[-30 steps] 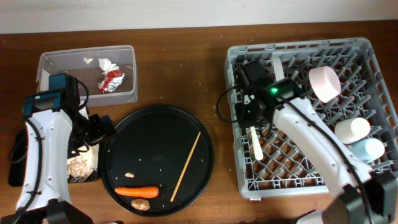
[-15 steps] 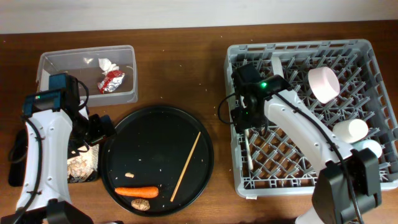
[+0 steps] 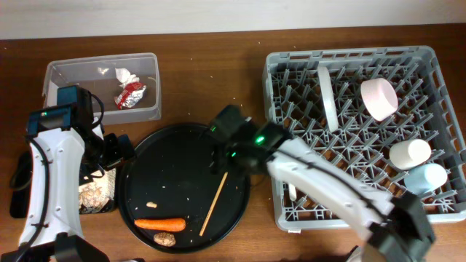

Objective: Sort waste into correct bins and load items into the dishwasher rack
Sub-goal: 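Grasp the wooden chopstick on the round tray with the right gripper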

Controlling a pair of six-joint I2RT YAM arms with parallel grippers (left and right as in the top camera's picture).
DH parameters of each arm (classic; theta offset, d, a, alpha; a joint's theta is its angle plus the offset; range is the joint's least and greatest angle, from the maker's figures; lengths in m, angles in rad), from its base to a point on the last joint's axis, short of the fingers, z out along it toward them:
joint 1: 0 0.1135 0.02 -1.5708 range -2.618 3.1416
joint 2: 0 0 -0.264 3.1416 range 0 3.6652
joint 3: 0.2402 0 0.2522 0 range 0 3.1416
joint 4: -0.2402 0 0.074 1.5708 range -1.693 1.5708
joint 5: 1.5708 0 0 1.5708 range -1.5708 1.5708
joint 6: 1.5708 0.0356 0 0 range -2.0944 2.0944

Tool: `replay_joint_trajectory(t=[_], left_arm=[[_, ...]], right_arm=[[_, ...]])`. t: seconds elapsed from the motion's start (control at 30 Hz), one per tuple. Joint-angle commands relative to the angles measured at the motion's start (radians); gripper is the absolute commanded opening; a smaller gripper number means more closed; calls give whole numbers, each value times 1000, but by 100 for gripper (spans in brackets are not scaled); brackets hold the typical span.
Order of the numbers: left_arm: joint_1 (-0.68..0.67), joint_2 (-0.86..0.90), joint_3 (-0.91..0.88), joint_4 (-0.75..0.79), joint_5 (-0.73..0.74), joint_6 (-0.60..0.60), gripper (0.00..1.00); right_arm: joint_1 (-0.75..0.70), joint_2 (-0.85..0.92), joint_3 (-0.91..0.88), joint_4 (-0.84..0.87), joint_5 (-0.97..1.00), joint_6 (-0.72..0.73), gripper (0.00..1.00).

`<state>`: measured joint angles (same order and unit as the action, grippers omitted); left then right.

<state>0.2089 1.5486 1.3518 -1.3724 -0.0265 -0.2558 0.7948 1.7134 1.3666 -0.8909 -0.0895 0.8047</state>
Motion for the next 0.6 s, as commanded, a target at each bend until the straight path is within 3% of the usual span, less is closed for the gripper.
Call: replay_joint_trajectory(t=[0.0, 0.27, 0.57], left_arm=[[-3, -3, -6, -1, 5, -13, 99], [-3, -3, -6, -1, 11, -13, 99], [-3, -3, -6, -1, 11, -13, 99]], right_arm=[[72, 91, -48, 76, 22, 155, 84], [114, 275, -48, 122, 47, 234, 77], [115, 338, -48, 118, 116, 252, 45]])
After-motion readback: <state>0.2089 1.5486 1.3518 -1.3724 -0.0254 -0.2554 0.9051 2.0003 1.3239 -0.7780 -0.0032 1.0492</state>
